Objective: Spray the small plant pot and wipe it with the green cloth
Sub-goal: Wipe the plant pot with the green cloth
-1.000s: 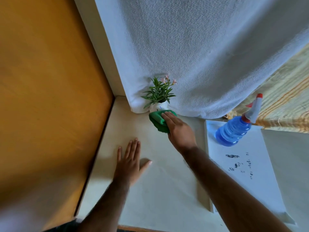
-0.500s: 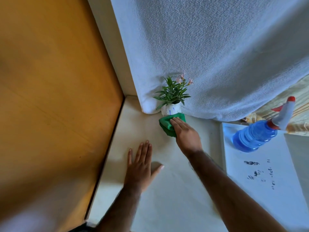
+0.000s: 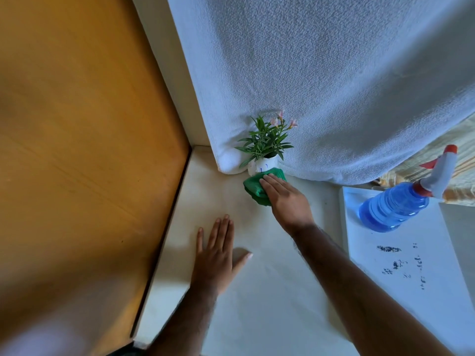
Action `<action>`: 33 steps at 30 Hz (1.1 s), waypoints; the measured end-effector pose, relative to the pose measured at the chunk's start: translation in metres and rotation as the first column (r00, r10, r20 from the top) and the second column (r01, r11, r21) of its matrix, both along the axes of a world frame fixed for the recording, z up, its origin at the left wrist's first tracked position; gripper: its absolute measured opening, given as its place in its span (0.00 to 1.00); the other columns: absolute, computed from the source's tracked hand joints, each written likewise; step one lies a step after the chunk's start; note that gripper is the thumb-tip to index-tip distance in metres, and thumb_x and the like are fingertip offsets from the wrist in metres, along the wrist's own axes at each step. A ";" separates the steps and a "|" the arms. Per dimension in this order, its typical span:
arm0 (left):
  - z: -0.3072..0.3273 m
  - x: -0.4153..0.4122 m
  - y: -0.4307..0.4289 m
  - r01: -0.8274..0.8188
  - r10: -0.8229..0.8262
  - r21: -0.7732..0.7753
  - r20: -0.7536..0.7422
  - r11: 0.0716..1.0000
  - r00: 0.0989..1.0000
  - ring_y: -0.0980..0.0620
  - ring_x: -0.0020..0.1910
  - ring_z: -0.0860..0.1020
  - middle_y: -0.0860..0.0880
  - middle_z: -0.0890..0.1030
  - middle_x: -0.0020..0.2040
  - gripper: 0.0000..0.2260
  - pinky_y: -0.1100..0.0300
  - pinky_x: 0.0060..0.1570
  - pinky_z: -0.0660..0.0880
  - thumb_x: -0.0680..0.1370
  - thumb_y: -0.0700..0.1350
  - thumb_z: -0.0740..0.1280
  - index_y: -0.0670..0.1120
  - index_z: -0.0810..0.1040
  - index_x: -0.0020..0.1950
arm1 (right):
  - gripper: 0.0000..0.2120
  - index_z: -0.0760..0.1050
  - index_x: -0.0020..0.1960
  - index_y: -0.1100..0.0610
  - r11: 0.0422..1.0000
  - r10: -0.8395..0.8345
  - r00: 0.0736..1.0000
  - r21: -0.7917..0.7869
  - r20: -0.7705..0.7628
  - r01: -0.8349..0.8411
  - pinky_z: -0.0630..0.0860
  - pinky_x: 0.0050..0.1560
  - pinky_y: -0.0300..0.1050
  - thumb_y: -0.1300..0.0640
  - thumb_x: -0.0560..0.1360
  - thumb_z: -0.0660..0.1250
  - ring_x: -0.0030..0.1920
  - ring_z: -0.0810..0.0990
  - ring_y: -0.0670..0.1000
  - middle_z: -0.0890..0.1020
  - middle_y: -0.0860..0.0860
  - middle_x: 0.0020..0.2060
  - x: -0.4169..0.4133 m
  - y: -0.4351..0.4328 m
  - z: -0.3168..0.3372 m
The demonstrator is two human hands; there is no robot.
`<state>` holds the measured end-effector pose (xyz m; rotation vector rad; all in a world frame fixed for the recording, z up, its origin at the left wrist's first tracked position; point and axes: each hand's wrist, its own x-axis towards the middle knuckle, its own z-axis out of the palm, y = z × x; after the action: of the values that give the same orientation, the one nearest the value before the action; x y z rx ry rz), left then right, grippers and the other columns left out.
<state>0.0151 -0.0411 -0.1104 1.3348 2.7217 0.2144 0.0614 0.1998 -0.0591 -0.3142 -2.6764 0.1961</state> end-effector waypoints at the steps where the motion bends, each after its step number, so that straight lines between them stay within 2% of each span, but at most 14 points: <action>1: 0.000 0.000 0.000 0.002 -0.002 -0.006 0.001 1.000 1.000 0.45 0.79 0.62 0.44 0.61 0.82 0.41 0.34 0.75 0.58 0.79 0.71 0.50 0.42 0.59 0.81 | 0.22 0.82 0.62 0.66 1.000 0.005 1.000 -0.003 0.008 -0.005 0.79 0.61 0.57 0.64 0.74 0.56 0.60 0.84 0.60 0.84 0.61 0.60 0.001 0.000 0.001; 3: 0.001 0.000 0.000 0.004 -0.004 -0.010 0.000 1.000 1.000 0.45 0.80 0.61 0.44 0.60 0.82 0.41 0.34 0.75 0.58 0.79 0.71 0.50 0.42 0.59 0.81 | 0.22 0.82 0.63 0.65 1.000 0.022 1.000 -0.004 -0.017 -0.022 0.81 0.61 0.56 0.64 0.75 0.56 0.62 0.83 0.59 0.84 0.60 0.61 0.001 0.000 0.006; 7: 0.002 0.000 0.000 -0.007 0.007 -0.022 0.002 1.000 1.000 0.46 0.81 0.58 0.45 0.57 0.83 0.42 0.34 0.75 0.57 0.79 0.72 0.49 0.43 0.55 0.82 | 0.21 0.81 0.65 0.64 0.995 0.088 0.993 0.044 -0.079 -0.085 0.76 0.65 0.52 0.65 0.77 0.58 0.64 0.82 0.59 0.83 0.60 0.63 -0.013 -0.001 0.023; 13: 0.001 0.000 0.000 0.001 -0.001 -0.020 0.005 1.000 1.000 0.46 0.80 0.59 0.45 0.58 0.82 0.41 0.34 0.75 0.58 0.79 0.71 0.50 0.42 0.56 0.82 | 0.20 0.83 0.62 0.64 0.982 0.148 0.989 0.115 0.014 -0.149 0.77 0.63 0.54 0.63 0.77 0.57 0.62 0.83 0.59 0.84 0.60 0.61 -0.016 0.003 0.008; 19: 0.001 0.000 -0.001 0.004 -0.004 -0.027 0.012 1.000 1.000 0.46 0.80 0.58 0.45 0.58 0.82 0.42 0.34 0.75 0.57 0.79 0.72 0.50 0.42 0.56 0.82 | 0.22 0.82 0.62 0.65 0.986 0.164 0.983 0.030 0.085 -0.167 0.82 0.56 0.58 0.64 0.76 0.55 0.61 0.84 0.60 0.84 0.61 0.61 -0.009 -0.003 -0.001; 24: 0.002 -0.001 -0.001 -0.007 0.008 -0.026 0.010 1.000 1.000 0.46 0.81 0.57 0.45 0.57 0.83 0.42 0.34 0.75 0.58 0.79 0.72 0.50 0.42 0.56 0.82 | 0.20 0.81 0.64 0.64 0.985 0.162 0.987 0.066 -0.016 -0.160 0.77 0.65 0.53 0.64 0.77 0.58 0.64 0.82 0.59 0.83 0.59 0.63 -0.018 0.002 0.022; 27: 0.001 0.001 -0.001 0.001 -0.001 -0.014 0.015 1.000 1.000 0.46 0.81 0.58 0.45 0.58 0.82 0.42 0.34 0.75 0.57 0.79 0.71 0.51 0.42 0.56 0.82 | 0.21 0.81 0.65 0.63 0.985 0.163 0.986 0.053 0.030 -0.164 0.78 0.64 0.55 0.64 0.77 0.57 0.64 0.82 0.59 0.83 0.59 0.64 -0.017 0.009 0.015; 30: 0.000 0.000 -0.001 0.001 -0.001 -0.012 0.017 1.000 1.000 0.46 0.81 0.58 0.45 0.58 0.83 0.42 0.34 0.76 0.57 0.79 0.72 0.50 0.43 0.55 0.82 | 0.21 0.81 0.64 0.63 0.987 0.161 0.984 0.012 0.079 -0.163 0.82 0.58 0.56 0.63 0.76 0.57 0.63 0.83 0.59 0.83 0.59 0.63 -0.008 0.010 0.001; 33: 0.000 0.000 -0.001 0.002 -0.001 -0.019 0.024 1.000 1.000 0.46 0.80 0.59 0.45 0.58 0.82 0.41 0.34 0.75 0.57 0.79 0.71 0.51 0.43 0.56 0.82 | 0.21 0.83 0.62 0.63 0.987 0.160 0.985 -0.021 0.066 -0.159 0.82 0.57 0.56 0.64 0.76 0.57 0.61 0.84 0.58 0.84 0.59 0.61 0.000 0.004 0.000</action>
<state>0.0147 -0.0424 -0.1100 1.3209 2.6962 0.2023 0.0612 0.2042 -0.0595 -0.1130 -2.7688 0.2598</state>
